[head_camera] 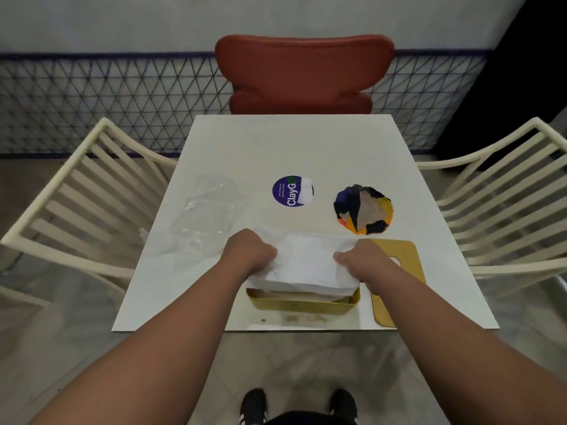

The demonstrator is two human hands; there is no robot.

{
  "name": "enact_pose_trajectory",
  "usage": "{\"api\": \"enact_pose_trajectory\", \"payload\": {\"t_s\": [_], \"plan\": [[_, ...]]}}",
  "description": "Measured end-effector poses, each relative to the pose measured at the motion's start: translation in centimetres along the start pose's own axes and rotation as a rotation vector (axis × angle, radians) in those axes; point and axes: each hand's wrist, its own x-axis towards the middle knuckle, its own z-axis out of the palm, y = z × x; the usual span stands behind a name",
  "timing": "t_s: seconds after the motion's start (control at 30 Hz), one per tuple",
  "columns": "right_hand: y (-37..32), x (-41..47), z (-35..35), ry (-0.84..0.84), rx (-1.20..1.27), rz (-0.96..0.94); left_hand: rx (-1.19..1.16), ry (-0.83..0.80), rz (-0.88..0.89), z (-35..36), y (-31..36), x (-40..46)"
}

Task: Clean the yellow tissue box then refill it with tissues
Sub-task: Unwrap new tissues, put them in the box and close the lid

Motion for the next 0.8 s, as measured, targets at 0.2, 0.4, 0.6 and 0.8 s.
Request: {"api": "enact_pose_trajectory", "payload": {"t_s": [0.2,0.4,0.6,0.8], "plan": [[-0.8,0.2,0.6,-0.002,-0.244,-0.029,0.201,0.022,0.042,0.1,0.3,0.2],[-0.5,0.9,1.5,0.032,-0.301,-0.011,0.321,-0.007,0.104,0.8,-0.1,0.4],[-0.4,1.1,2.5,0.077,-0.375,-0.044,0.341,0.02,0.097,1.9,-1.1,1.4],[0.2,0.9,1.6,0.232,-0.592,-0.209,0.372,0.017,0.171,1.8,-2.1,1.8]]}}
